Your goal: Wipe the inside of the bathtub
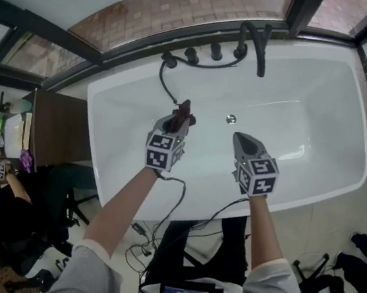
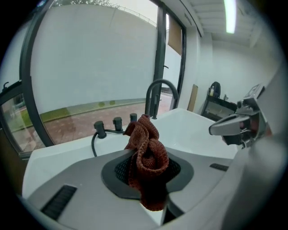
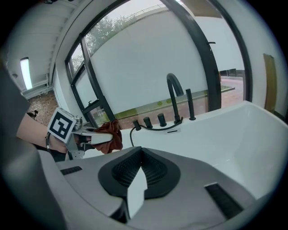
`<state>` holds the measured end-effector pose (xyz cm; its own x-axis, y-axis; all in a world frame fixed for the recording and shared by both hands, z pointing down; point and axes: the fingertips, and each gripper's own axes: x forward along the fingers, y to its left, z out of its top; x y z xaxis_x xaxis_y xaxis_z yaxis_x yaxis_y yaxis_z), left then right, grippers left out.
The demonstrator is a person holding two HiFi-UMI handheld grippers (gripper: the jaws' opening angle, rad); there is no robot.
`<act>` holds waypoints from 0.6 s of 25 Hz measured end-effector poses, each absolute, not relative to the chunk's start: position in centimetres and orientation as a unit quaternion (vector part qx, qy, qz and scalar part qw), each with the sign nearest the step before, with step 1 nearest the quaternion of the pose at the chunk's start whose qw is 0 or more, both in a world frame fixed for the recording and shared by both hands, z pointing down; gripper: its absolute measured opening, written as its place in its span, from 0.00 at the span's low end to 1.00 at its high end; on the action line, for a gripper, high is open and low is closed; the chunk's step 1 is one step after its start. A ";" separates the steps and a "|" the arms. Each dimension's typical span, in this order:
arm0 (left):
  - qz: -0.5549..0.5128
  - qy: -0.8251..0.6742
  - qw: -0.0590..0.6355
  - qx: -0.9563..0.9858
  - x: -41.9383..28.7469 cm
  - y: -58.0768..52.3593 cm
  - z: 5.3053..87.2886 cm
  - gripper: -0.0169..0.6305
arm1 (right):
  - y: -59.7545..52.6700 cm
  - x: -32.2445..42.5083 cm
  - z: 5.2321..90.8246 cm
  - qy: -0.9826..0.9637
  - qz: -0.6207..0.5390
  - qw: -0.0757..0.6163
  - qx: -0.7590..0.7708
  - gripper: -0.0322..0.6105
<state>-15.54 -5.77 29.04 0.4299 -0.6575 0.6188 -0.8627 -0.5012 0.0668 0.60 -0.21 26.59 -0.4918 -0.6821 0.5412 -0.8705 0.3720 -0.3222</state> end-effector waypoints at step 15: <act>0.208 -0.485 0.124 0.840 -28.6 15.1 5.0 0.16 | 19.7 -1.6 5.6 -0.784 0.286 0.132 0.534 0.06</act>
